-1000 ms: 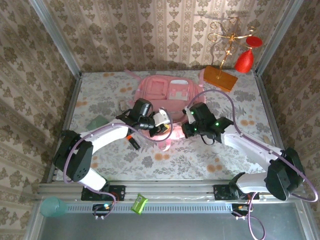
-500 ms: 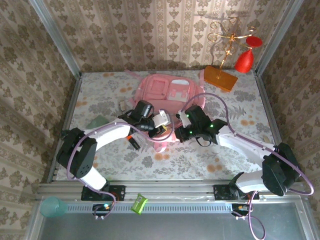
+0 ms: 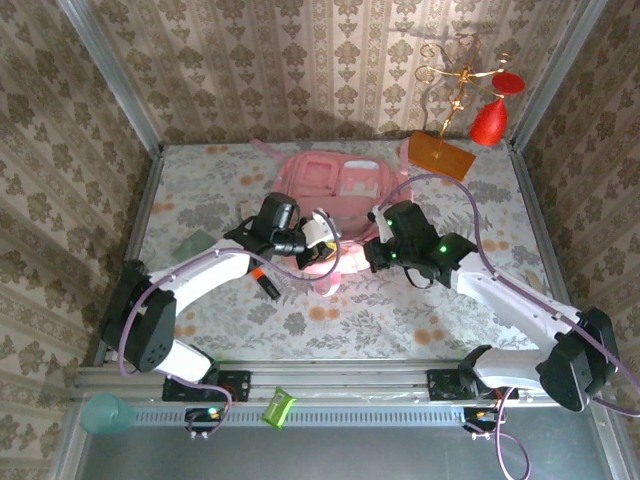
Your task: Pack books, pencil case, and school supplies into a backpack
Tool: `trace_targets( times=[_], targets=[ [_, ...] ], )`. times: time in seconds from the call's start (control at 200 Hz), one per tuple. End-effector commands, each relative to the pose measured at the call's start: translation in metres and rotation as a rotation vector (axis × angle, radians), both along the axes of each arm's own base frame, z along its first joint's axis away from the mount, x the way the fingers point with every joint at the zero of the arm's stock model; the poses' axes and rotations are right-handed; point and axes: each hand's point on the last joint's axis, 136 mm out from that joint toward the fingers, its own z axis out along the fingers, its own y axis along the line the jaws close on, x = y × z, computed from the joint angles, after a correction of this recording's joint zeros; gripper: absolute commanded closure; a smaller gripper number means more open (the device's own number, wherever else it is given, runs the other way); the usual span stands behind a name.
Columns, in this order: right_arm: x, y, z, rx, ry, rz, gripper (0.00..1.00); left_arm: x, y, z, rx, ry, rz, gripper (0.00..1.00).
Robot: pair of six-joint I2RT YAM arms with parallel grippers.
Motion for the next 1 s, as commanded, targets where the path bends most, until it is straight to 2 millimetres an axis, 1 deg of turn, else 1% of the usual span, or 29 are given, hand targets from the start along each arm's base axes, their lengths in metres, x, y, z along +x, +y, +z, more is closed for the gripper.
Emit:
trace_targets(
  times=[0.0, 0.03, 0.06, 0.085, 0.145, 0.19, 0.24, 0.29, 0.32, 0.37, 0.45, 0.51, 0.565, 0.605, 0.645, 0.72, 0.775, 0.825, 0.92, 0.995],
  targets=[
    [-0.001, -0.048, -0.005, -0.145, 0.000, -0.165, 1.00, 0.027, 0.033, -0.013, 0.087, -0.006, 0.147, 1.00],
    [-0.003, -0.030, -0.001, -0.071, 0.000, -0.109, 1.00, 0.027, 0.031, -0.011, 0.067, -0.005, 0.147, 1.00],
    [-0.005, -0.008, 0.009, 0.027, -0.012, -0.042, 1.00, 0.028, 0.028, -0.011, 0.059, -0.004, 0.147, 1.00],
    [-0.007, 0.006, 0.015, 0.082, -0.005, -0.004, 1.00, 0.028, 0.025, -0.011, 0.058, -0.005, 0.141, 1.00],
    [-0.020, 0.042, 0.027, 0.173, 0.027, 0.144, 1.00, 0.030, 0.021, -0.015, 0.069, -0.004, 0.141, 1.00],
    [-0.029, 0.066, 0.033, 0.213, 0.047, 0.226, 1.00, 0.030, 0.016, -0.016, 0.064, -0.002, 0.136, 1.00],
    [-0.039, 0.087, 0.038, 0.256, 0.064, 0.305, 1.00, 0.031, 0.010, -0.016, 0.053, -0.004, 0.132, 1.00],
    [-0.041, 0.096, 0.037, 0.280, 0.087, 0.319, 1.00, 0.029, 0.003, -0.013, 0.038, -0.004, 0.114, 1.00],
    [-0.041, 0.099, 0.036, 0.290, 0.096, 0.326, 1.00, 0.028, 0.000, -0.011, 0.027, -0.003, 0.106, 1.00],
    [-0.038, 0.098, 0.032, 0.280, 0.103, 0.313, 1.00, 0.026, -0.005, -0.009, 0.005, 0.004, 0.090, 1.00],
    [-0.032, 0.085, 0.021, 0.236, 0.118, 0.265, 1.00, 0.023, -0.006, -0.004, -0.022, 0.017, 0.079, 1.00],
    [-0.028, 0.074, 0.020, 0.239, 0.119, 0.226, 1.00, 0.026, -0.002, -0.001, -0.042, 0.019, 0.092, 1.00],
    [-0.025, 0.063, 0.025, 0.252, 0.112, 0.204, 1.00, 0.030, 0.004, -0.001, -0.036, 0.017, 0.115, 1.00],
    [-0.026, 0.061, 0.033, 0.284, 0.106, 0.207, 1.00, 0.034, 0.009, -0.003, -0.018, 0.007, 0.137, 1.00],
    [-0.028, 0.060, 0.044, 0.325, 0.094, 0.211, 1.00, 0.039, 0.015, -0.006, 0.005, -0.005, 0.167, 1.00],
    [-0.035, 0.067, 0.063, 0.396, 0.089, 0.256, 1.00, 0.049, 0.025, -0.012, 0.039, -0.017, 0.225, 1.00],
    [-0.039, 0.073, 0.071, 0.445, 0.094, 0.279, 1.00, 0.050, 0.027, -0.012, 0.042, -0.018, 0.226, 1.00],
    [-0.040, 0.078, 0.077, 0.471, 0.096, 0.294, 1.00, 0.047, 0.024, -0.011, 0.025, -0.009, 0.208, 1.00],
    [-0.039, 0.089, 0.081, 0.469, 0.091, 0.313, 1.00, 0.037, 0.014, -0.004, -0.019, 0.006, 0.145, 1.00],
    [-0.036, 0.098, 0.078, 0.432, 0.098, 0.317, 1.00, 0.025, 0.004, 0.008, -0.090, 0.016, 0.074, 1.00]
  ],
)
